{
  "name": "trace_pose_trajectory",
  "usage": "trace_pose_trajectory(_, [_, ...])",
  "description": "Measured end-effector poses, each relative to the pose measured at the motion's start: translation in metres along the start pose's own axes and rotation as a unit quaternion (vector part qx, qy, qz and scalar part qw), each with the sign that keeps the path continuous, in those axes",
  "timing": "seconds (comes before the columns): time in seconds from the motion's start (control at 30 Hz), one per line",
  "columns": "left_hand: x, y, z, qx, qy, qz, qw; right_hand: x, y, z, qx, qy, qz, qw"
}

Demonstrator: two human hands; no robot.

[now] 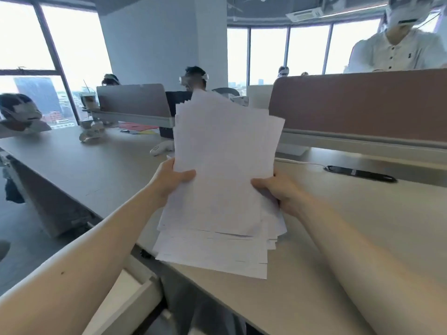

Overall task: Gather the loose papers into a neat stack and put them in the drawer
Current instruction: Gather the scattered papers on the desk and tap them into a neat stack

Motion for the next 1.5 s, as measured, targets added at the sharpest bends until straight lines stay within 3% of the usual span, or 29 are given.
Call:
trace_pose_trajectory(0.13, [0.009,-0.06,-0.038,-0.113,-0.029,-0.101,0.988,-0.019,0.08,0.038,-0.036,-0.067,0.22,0.973])
trace_pose_trajectory(0.27, [0.009,-0.111,-0.07,-0.177,-0.018,-0.159,0.971,-0.049,0.134,0.073,-0.016,-0.087,0.314,0.945])
trace_pose_trajectory(0.47, [-0.01,-0.088,-0.132,-0.176,0.082,-0.108,0.975,-0.065,0.104,0.114,0.023,-0.123,0.28,0.952])
trace_pose_trajectory(0.8, [-0.007,-0.119,-0.162,-0.213,0.089,-0.142,0.963,-0.094,0.147,0.141,0.011,-0.155,0.361,0.92])
trace_pose_trajectory(1.0, [-0.014,-0.097,-0.177,-0.175,0.135,-0.124,0.967,-0.102,0.116,0.152,0.03,-0.134,0.306,0.942])
trace_pose_trajectory(1.27, [-0.015,-0.114,-0.177,-0.192,0.112,-0.168,0.961,-0.107,0.127,0.149,0.024,-0.125,0.338,0.932])
trace_pose_trajectory(1.5, [-0.022,-0.1,-0.182,-0.167,0.13,-0.143,0.967,-0.098,0.111,0.151,0.023,-0.136,0.315,0.939])
Point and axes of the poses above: each hand's wrist, its own x-axis towards the middle knuckle, its own z-axis out of the back of the hand, y = z × x, the point moved 2 cm from there along x, towards the middle knuckle, and after that the axes turned 6 degrees about x, right-handed, at the moved point
